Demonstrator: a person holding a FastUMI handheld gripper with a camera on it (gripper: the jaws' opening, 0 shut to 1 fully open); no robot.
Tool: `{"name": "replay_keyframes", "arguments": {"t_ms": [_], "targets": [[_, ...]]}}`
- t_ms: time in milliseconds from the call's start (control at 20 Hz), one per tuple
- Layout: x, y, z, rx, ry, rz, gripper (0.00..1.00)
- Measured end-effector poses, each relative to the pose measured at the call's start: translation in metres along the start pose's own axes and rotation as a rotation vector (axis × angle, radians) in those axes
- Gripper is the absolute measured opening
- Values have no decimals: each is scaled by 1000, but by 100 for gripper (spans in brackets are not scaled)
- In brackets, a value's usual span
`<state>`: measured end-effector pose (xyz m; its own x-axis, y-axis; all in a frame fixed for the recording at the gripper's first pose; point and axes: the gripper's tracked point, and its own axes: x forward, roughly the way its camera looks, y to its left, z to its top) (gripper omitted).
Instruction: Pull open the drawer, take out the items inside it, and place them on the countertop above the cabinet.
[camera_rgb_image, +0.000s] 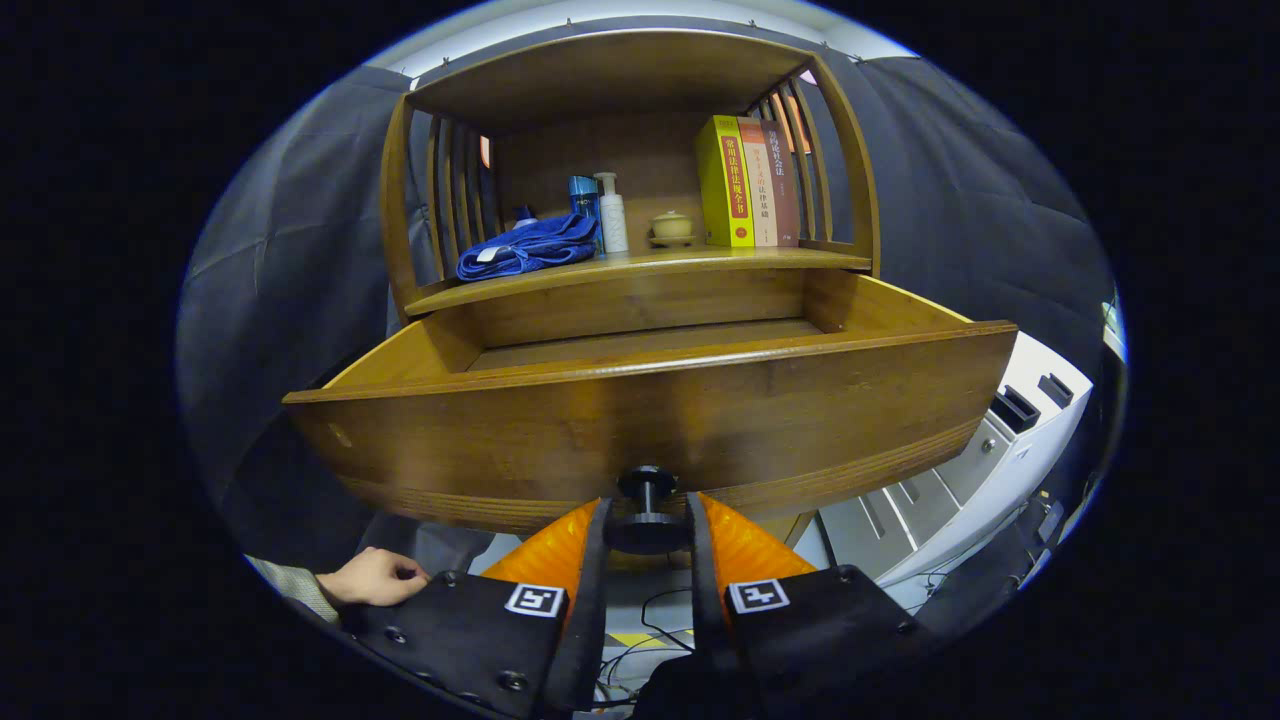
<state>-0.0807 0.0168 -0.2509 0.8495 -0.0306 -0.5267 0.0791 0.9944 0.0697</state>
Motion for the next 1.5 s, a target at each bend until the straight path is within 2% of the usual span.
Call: {"name": "replay_keyframes", "arguments": {"t_ms": [150, 300, 450, 600, 750, 1000, 1350, 1500], "targets": [[0, 1, -3, 8, 18, 17, 53], [-11, 1, 7, 19, 2, 27, 68], [-27, -1, 33, -10, -53, 21, 83], [-42, 4, 61, -43, -99, 29, 89], [-51, 4, 92, -70, -133, 35, 89], [-31, -5, 131, -58, -136, 23, 89], [26, 0, 158, -142, -9, 33, 89], [61, 3, 153, -170, 103, 35, 89]]}}
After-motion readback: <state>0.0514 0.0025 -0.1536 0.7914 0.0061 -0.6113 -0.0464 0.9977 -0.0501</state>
